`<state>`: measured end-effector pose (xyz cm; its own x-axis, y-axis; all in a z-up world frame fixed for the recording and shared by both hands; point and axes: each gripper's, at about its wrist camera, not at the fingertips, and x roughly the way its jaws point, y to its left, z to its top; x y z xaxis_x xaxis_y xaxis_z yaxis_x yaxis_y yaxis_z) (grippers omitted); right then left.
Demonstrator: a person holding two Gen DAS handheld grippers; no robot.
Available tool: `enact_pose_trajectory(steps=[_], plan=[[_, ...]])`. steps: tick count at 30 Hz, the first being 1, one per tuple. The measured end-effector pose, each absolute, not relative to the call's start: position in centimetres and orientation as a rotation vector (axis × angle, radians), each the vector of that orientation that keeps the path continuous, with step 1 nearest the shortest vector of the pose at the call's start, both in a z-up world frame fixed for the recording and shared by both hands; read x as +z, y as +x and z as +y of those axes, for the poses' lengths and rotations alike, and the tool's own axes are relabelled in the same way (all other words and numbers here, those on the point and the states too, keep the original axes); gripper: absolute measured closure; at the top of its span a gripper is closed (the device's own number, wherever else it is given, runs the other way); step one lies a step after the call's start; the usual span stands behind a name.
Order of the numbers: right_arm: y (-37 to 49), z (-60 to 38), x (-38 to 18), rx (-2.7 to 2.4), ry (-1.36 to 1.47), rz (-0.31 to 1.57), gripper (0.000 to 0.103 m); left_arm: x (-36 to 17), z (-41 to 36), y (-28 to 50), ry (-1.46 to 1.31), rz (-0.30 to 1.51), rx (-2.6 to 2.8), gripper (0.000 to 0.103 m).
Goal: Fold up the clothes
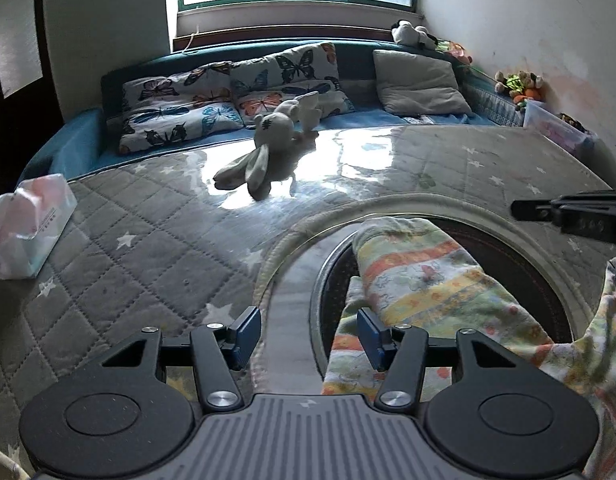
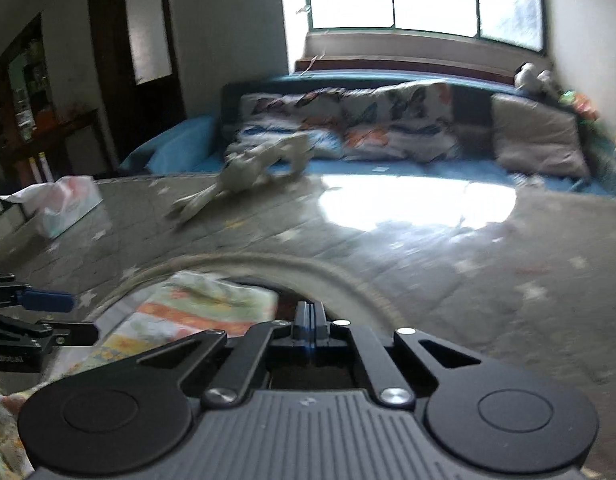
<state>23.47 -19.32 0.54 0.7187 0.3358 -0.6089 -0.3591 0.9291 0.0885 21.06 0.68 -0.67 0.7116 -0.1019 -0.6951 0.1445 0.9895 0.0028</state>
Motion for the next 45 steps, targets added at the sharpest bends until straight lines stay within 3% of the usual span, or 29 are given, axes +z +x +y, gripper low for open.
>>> enact_pose_trajectory(steps=[13, 18, 22, 23, 24, 37, 42, 44, 45], plan=[[25.4, -16.8, -1.7, 0.498, -0.003, 0.759, 0.093, -1.2, -0.5, 21.4, 0.061, 0.79, -0.184, 0.05], [25.9, -15.7, -2.4, 0.506, -0.007, 0.768, 0.078, -1.3, 0.0, 21.7, 0.053, 0.795, -0.169, 0.05], [25.8, -15.3, -2.9, 0.503, -0.016, 0.777, 0.081, -1.6, -0.3, 21.9, 0.07, 0.807, -0.166, 0.05], [25.8, -15.2, -2.9, 0.502, -0.019, 0.777, 0.094, -1.6, -0.3, 21.9, 0.069, 0.809, -0.162, 0.05], [25.6, -15.2, -2.8, 0.494, -0.02, 0.772, 0.101, -1.5, -0.3, 21.9, 0.068, 0.809, -0.159, 0.05], [22.1, -21.1, 1.3, 0.35, -0.053, 0.616, 0.102, -2.0, -1.2, 23.1, 0.109, 0.814, -0.156, 0.048], [22.5, -22.5, 0.9, 0.378, -0.012, 0.659, 0.1, -3.0, -1.3, 23.6, 0.091, 0.821, -0.176, 0.055], [22.9, -22.1, 0.5, 0.402, 0.012, 0.676, 0.098, -3.0, -1.4, 23.6, 0.093, 0.813, -0.2, 0.066], [23.2, -21.7, 0.3, 0.419, 0.023, 0.686, 0.097, -3.0, -1.6, 23.5, 0.099, 0.809, -0.213, 0.076]])
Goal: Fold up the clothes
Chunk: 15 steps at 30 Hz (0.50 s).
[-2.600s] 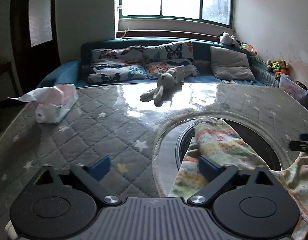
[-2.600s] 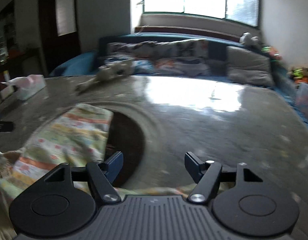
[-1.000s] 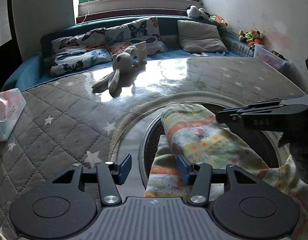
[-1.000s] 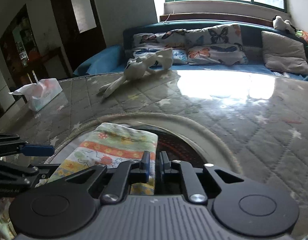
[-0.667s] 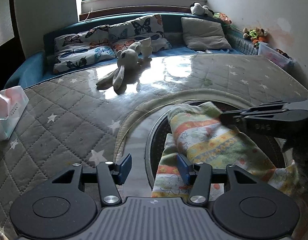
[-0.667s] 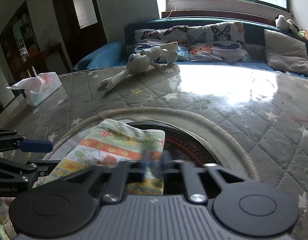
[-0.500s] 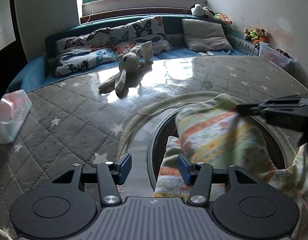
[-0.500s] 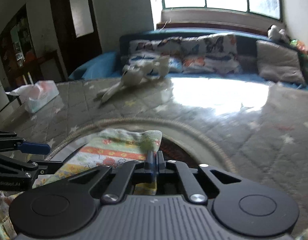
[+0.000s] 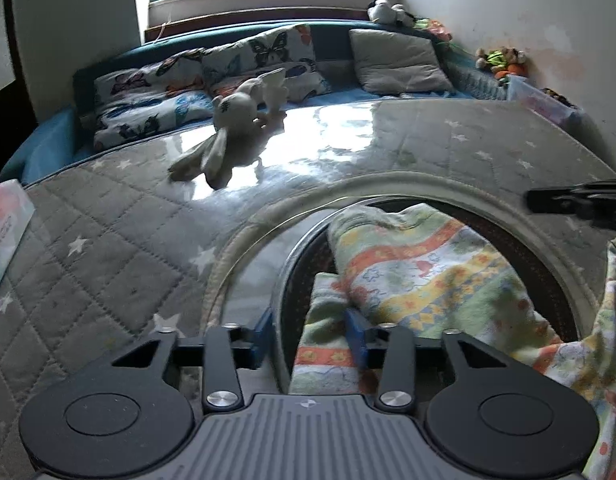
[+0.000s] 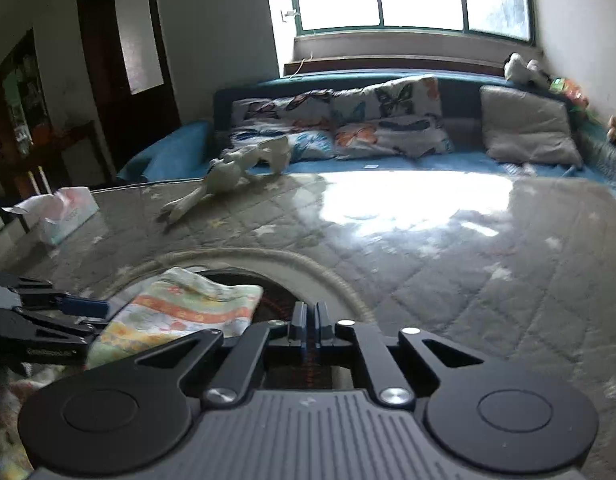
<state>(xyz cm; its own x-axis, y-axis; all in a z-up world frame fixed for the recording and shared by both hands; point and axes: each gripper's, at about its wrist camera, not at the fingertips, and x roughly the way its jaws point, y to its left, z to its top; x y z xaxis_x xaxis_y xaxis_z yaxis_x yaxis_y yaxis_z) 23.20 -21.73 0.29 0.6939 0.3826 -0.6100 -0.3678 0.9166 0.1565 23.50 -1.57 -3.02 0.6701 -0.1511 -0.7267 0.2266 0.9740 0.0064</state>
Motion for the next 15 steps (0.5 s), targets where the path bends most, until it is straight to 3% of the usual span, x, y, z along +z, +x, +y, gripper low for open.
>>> enact_pose_trajectory(steps=[4, 6, 13, 15], plan=[[24.5, -19.7, -0.9, 0.469, 0.059, 0.722, 0.091, -3.1, -2.3, 23.1, 0.118, 0.793, -0.25, 0.096], [24.9, -18.8, -1.4, 0.483, 0.065, 0.74, 0.082, -3.2, -2.4, 22.9, 0.122, 0.785, -0.249, 0.097], [25.2, -16.8, -2.8, 0.491, 0.026, 0.777, 0.083, -2.6, -2.3, 22.4, 0.128, 0.75, -0.224, 0.098], [24.9, -16.7, -3.0, 0.487, 0.023, 0.777, 0.101, -2.4, -2.2, 22.1, 0.132, 0.734, -0.21, 0.098]])
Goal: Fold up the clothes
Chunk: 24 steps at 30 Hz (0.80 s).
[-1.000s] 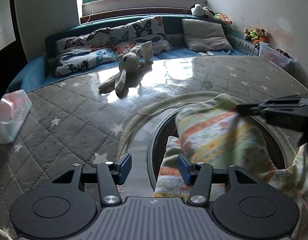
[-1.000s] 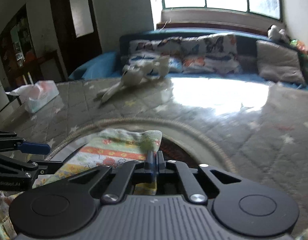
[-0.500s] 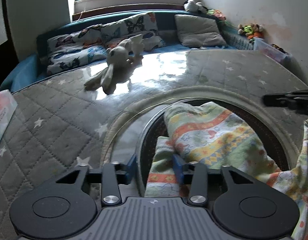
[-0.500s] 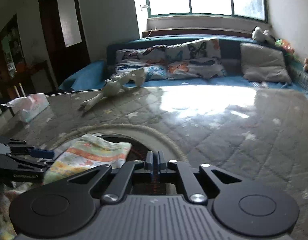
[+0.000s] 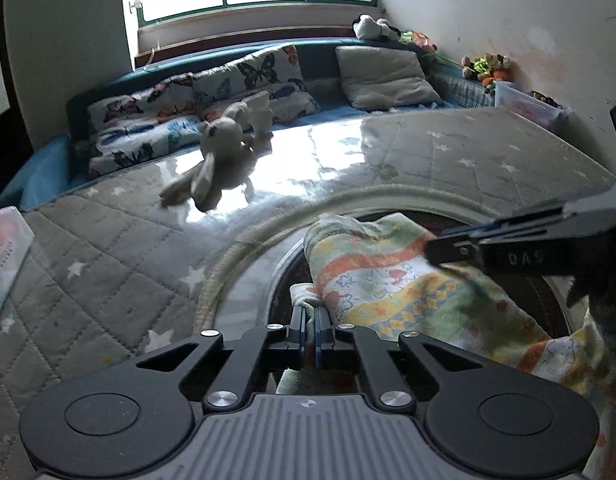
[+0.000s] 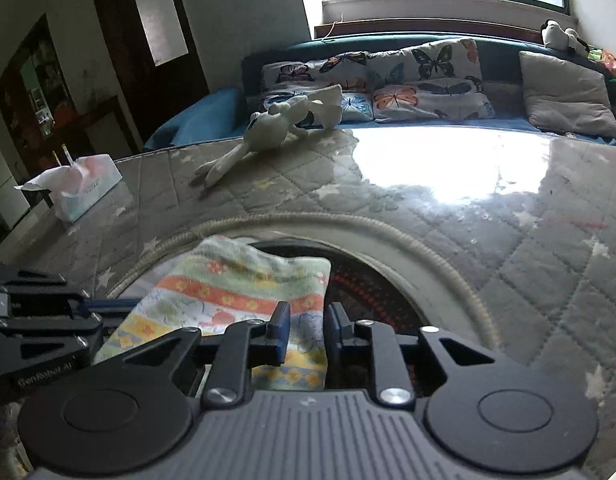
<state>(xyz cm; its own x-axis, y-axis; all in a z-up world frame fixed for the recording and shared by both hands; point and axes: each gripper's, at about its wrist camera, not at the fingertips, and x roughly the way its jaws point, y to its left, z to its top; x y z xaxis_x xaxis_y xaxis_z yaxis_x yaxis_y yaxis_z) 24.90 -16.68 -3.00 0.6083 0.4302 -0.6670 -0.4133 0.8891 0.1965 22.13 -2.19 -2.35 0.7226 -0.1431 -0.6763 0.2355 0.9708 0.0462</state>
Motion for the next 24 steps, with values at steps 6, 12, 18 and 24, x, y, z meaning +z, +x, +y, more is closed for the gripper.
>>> enact_pose_trajectory(steps=[6, 12, 18, 24], plan=[[23.4, -17.7, -1.2, 0.415, -0.024, 0.687, 0.102, -0.9, -0.6, 21.4, 0.15, 0.677, -0.114, 0.099], [22.9, -19.7, 0.4, 0.309, -0.097, 0.623, 0.102, 0.2, 3.0, 21.5, 0.149, 0.637, 0.036, 0.099], [24.1, -20.6, -1.3, 0.231, -0.123, 0.666, 0.102, -0.9, 6.5, 22.6, 0.116, 0.668, 0.146, 0.099], [23.8, -21.3, -1.7, 0.248, -0.076, 0.691, 0.098, -1.7, 7.8, 22.7, 0.053, 0.718, 0.144, 0.093]])
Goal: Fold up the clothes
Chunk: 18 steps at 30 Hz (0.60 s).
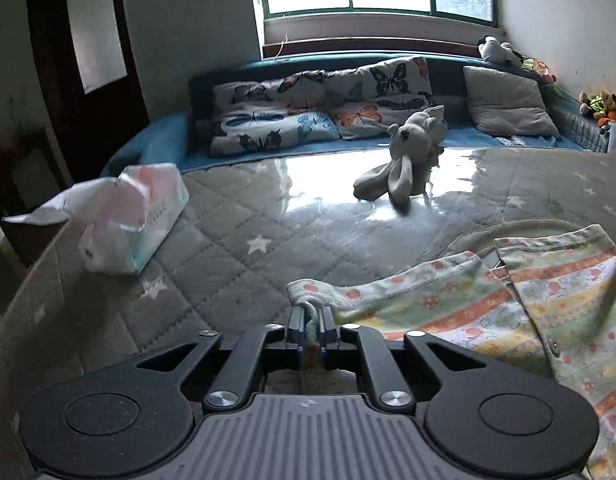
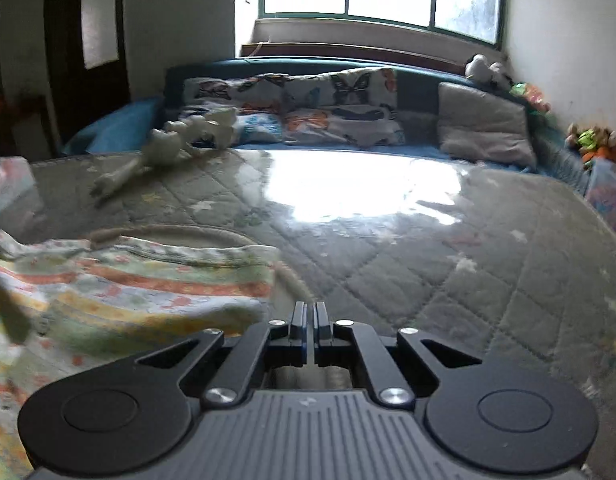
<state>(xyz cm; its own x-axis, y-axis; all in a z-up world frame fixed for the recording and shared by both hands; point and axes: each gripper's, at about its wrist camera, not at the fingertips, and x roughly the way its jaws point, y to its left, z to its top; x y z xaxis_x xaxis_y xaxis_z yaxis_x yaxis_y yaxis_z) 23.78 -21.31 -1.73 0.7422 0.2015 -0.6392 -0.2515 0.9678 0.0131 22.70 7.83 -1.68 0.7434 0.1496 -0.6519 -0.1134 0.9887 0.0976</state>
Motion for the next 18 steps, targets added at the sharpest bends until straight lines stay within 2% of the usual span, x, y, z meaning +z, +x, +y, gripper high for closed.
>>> enact_pose_trajectory(steps=[2, 4, 7, 9, 18], plan=[[22.9, -21.4, -1.2, 0.283, -0.077, 0.682, 0.095, -1.1, 7.8, 21.8, 0.039, 0.706, 0.137, 0.092], [21.8, -21.2, -0.7, 0.329, -0.082, 0.683, 0.094, -0.5, 7.5, 20.5, 0.033, 0.691, 0.114, 0.087], [19.9, -20.5, -0.6, 0.401, -0.103, 0.701, 0.092, 0.0, 6.6, 17.9, 0.047, 0.675, 0.06, 0.086], [18.6, -19.8, -0.8, 0.444, -0.122, 0.713, 0.086, 0.2, 6.0, 16.0, 0.062, 0.668, 0.022, 0.086], [14.8, -18.6, -2.1, 0.494, -0.187, 0.75, 0.085, -1.6, 5.5, 9.6, 0.107, 0.691, -0.057, 0.087]])
